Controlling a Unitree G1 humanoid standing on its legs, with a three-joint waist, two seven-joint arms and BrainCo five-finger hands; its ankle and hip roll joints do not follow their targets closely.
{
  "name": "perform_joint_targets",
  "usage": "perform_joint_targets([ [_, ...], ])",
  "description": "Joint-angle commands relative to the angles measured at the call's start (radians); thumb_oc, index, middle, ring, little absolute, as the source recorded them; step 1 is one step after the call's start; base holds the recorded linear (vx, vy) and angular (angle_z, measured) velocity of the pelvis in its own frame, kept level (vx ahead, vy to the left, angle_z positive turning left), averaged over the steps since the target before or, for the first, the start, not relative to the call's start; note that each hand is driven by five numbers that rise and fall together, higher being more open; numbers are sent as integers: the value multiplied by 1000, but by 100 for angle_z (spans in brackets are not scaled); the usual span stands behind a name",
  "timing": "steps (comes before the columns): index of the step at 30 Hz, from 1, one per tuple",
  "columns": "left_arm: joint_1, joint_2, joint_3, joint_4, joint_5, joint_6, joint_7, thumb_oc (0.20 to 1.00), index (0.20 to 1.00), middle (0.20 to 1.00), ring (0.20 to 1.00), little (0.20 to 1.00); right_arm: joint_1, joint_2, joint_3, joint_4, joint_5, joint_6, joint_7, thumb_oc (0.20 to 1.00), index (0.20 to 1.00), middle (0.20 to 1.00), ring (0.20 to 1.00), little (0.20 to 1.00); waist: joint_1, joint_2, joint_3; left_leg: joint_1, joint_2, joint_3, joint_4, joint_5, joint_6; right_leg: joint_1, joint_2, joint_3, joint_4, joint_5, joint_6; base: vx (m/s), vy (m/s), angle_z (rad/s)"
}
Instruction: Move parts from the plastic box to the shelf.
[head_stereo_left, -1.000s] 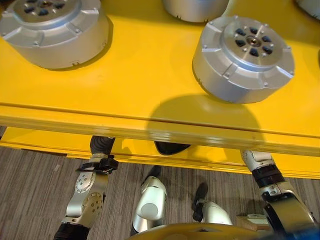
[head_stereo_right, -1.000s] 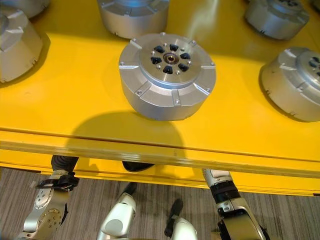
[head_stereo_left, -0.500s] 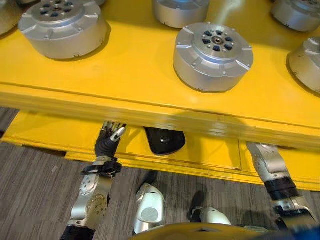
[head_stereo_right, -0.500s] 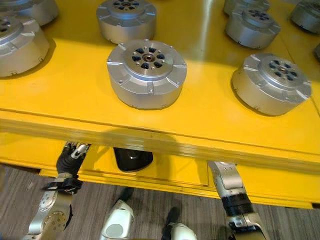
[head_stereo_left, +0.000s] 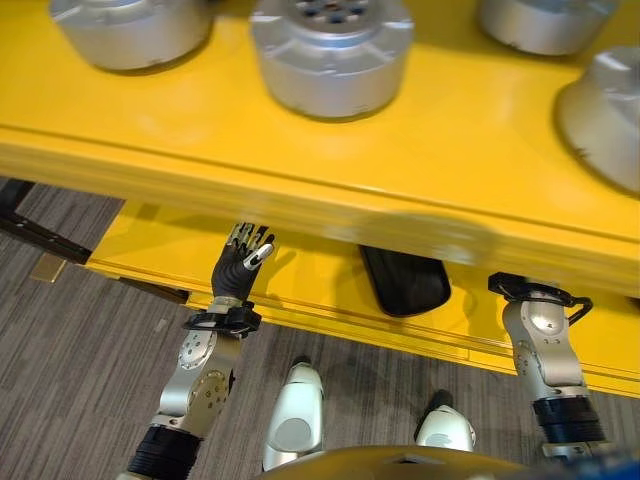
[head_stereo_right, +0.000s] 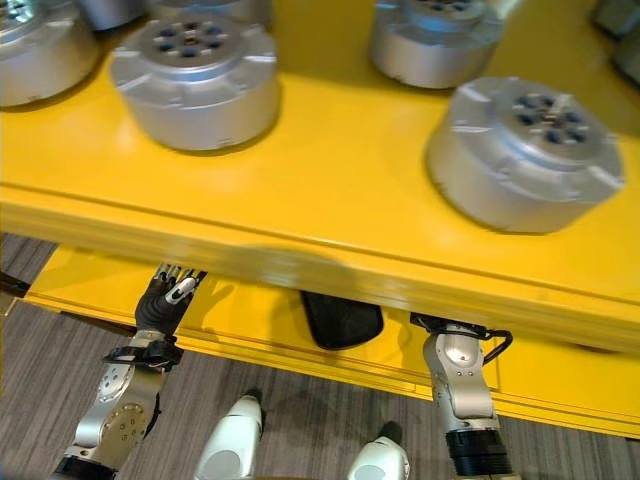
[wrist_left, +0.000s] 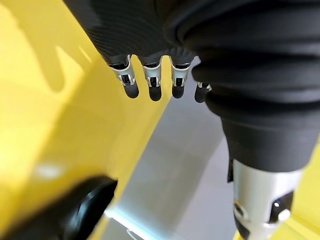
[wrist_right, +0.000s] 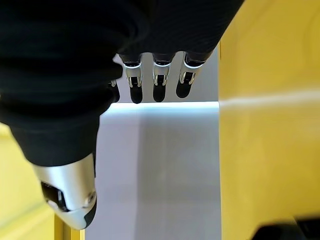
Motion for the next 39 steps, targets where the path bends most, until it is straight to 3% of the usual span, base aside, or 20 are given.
perform_joint_targets([
  [1,-3,-2,1,-103,63,-67,12,1000,1000,1000,1000,1000,-27,-48,-67,-79,-61,-52,-53,1000,1000,1000,1000,1000,-16,8,2,34,99,14,-182,145,-39,-5,-19,59,149,-101,52,-68,94,-3],
  [12,-159,-25,-30,-134,145,-108,129,1000,1000,1000,1000,1000,-153,-33,-30,-145,-142,-55,-148,1000,1000,1000,1000,1000,-3,-8,113,-153,71,4,65,49,-13,-196,-41,139,363,-171,49,-66,61,1],
  [19,-206,-37,-47,-138,168,-115,161,1000,1000,1000,1000,1000,-163,-19,-19,-175,-158,-59,-159,1000,1000,1000,1000,1000,-11,-6,139,-222,64,12,164,6,0,-308,-40,197,473,-210,33,-67,50,-12],
  [21,-223,-34,-42,-151,200,-119,180,1000,1000,1000,1000,1000,-157,-23,-20,-187,-184,-57,-167,1000,1000,1000,1000,1000,-20,-2,146,-262,66,15,222,-38,1,-374,-28,230,542,-253,32,-58,30,-19],
  [22,-224,-34,-42,-152,201,-119,181,1000,1000,1000,1000,1000,-157,-23,-21,-188,-185,-57,-168,1000,1000,1000,1000,1000,-19,-2,148,-276,60,15,220,-14,3,-387,-32,229,537,-232,25,9,-10,-18],
  [24,-251,-43,-54,-151,213,-120,199,1000,1000,1000,1000,1000,-162,-19,-18,-186,-187,-59,-177,1000,1000,1000,1000,1000,-29,-3,154,-308,62,14,259,-48,3,-429,-23,247,581,-263,29,-50,-3,-8],
  [32,-365,-78,-117,-133,224,-123,242,1000,1000,1000,1000,1000,-195,-18,-16,-189,-186,-65,-206,1000,1000,1000,1000,1000,-49,-7,153,-409,52,14,320,-54,8,-542,-21,278,639,-274,20,-44,2,0],
  [39,-440,-127,-198,-101,153,-129,260,1000,1000,1000,1000,1000,-244,-25,39,-153,-116,-75,-198,1000,1000,1000,1000,1000,-48,-18,163,-445,51,11,324,-46,9,-590,-18,284,653,-270,21,-13,-5,-2],
])
